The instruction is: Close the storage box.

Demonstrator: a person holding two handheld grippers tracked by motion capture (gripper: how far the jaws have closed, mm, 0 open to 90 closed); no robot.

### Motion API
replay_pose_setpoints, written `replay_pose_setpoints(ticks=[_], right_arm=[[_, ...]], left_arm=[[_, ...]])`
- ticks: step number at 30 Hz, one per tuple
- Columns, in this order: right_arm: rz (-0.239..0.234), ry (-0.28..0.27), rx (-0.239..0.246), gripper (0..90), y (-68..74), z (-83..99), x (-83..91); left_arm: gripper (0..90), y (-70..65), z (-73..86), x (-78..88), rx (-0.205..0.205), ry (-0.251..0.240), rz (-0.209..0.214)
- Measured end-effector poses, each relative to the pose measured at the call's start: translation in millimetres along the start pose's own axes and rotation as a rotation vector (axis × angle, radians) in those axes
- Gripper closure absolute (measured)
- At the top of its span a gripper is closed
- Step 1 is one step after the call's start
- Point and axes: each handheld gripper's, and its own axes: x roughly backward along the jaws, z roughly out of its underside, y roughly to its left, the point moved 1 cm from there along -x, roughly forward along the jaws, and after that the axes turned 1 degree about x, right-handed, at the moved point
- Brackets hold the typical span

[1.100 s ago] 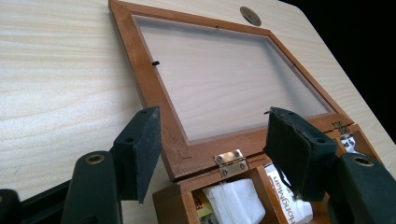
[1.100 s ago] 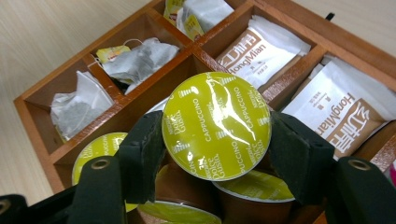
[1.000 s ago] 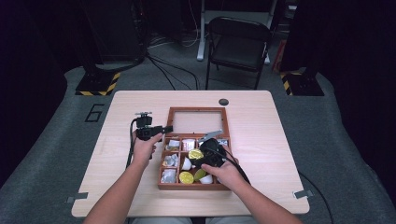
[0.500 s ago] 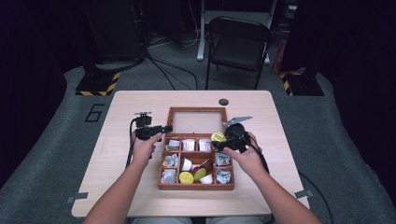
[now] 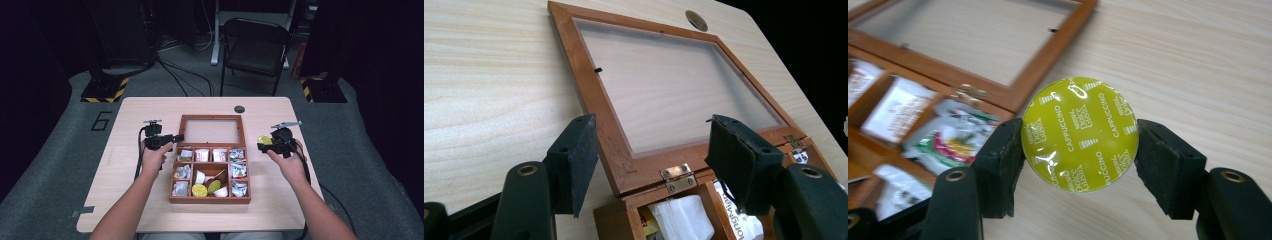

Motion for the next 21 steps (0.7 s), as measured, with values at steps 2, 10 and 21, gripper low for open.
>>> replay_pose_setpoints(ticks=[2,10,21], right_arm=[[0.024,0.006,-0.017,37.2,-10.7,3.7,-0.5],[0.098,0.048,-0.103,37.2,-43.8,22.5,-7.4],[0.154,0.087,-0.139,37.2,-64.3,43.0,-17.7]], left_arm=[[36.6,-0.2,-0.2,0.2,0.007,-0.004,-0.003],[36.6,0.4,0.3,-0.5,0.002,0.003,-0.008],[36.6,0.6,1.2,-2.8,0.004,0.009,-0.01]])
